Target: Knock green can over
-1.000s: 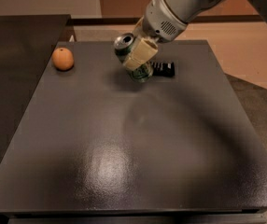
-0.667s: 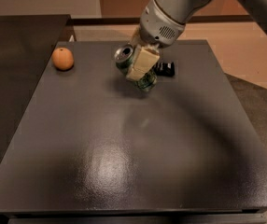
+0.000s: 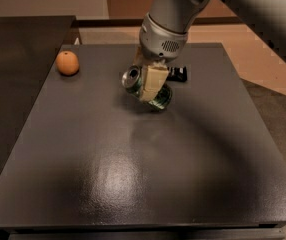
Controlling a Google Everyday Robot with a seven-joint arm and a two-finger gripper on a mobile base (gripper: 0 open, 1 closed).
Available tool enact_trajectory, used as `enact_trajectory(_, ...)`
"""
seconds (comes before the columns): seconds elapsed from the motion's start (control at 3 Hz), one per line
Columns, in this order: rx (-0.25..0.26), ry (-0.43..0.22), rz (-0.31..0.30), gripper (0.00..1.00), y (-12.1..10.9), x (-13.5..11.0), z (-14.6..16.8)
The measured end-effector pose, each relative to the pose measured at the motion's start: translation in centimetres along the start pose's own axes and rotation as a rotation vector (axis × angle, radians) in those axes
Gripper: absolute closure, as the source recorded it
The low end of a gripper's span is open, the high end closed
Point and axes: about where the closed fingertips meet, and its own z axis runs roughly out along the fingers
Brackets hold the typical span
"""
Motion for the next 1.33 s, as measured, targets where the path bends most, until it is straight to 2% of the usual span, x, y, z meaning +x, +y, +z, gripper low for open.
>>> enact_trajectory(0.33, -0.016, 0.069, -0.033, 0.35, 0.0, 0.2, 1.3)
enact_trajectory(0.67, -0.028, 0.102, -0.039, 0.12, -0.4, 0.4, 2.4)
enact_trajectory(1.0, -0.020, 0.098, -0.041, 0.00, -0.6, 0.3, 2.4)
enact_trajectory(1.33, -0.020, 0.098, -0.041, 0.00, -0.6, 0.3, 2.4)
